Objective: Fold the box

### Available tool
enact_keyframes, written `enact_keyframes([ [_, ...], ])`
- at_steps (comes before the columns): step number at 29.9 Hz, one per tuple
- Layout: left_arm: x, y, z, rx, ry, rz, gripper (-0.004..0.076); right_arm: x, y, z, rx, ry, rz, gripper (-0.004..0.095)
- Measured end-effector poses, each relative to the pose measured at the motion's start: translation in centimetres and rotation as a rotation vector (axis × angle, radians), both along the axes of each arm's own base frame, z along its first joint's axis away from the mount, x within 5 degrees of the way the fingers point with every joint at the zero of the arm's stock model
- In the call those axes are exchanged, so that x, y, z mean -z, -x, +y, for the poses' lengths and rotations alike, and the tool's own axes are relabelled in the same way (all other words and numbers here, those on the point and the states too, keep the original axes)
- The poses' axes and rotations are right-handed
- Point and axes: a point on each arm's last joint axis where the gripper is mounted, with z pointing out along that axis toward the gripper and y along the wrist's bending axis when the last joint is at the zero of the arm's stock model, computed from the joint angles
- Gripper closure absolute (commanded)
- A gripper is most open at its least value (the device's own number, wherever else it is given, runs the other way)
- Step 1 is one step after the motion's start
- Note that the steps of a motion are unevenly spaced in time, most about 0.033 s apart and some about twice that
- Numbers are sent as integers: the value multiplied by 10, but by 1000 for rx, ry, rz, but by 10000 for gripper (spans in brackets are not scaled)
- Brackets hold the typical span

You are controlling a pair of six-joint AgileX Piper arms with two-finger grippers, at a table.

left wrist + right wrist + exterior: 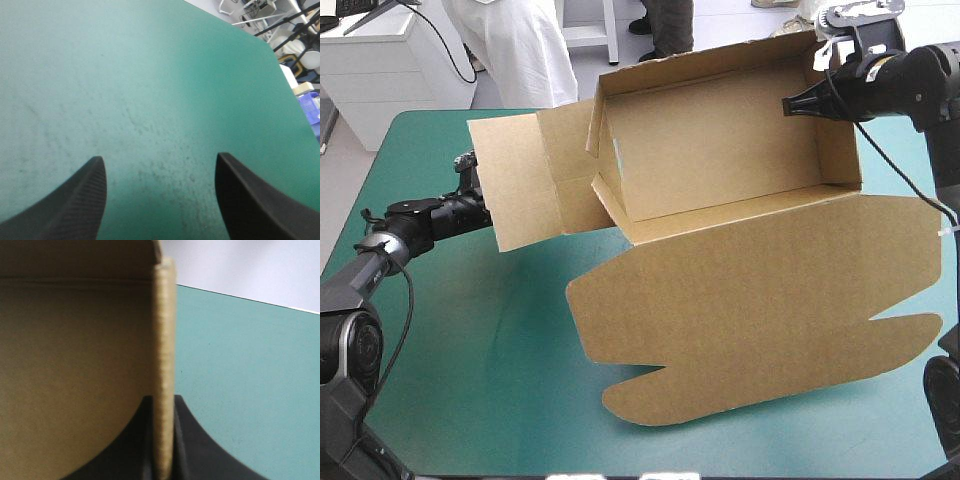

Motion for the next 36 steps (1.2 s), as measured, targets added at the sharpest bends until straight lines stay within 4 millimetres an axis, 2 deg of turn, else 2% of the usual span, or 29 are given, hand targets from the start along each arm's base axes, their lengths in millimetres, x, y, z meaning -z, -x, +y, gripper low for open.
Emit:
enact_keyframes([
  [3,0,-1,-7,28,74,-7,277,0,0,0,0,0,0,931],
  [8,-11,3,-16,127,210,-63,277,0,0,0,0,0,0,932],
  [18,-21,2,-42,204,208,-101,277,0,1,3,-27,-18,3,931],
  [25,-31,9,-51,316,270,-125,277,1,-1,3,-30,-18,6,931],
  [29,-33,10,-52,340,283,-131,277,8,-9,5,-31,-15,28,931],
  [36,-34,10,-52,340,284,-132,277,33,-35,10,-33,-3,99,931],
])
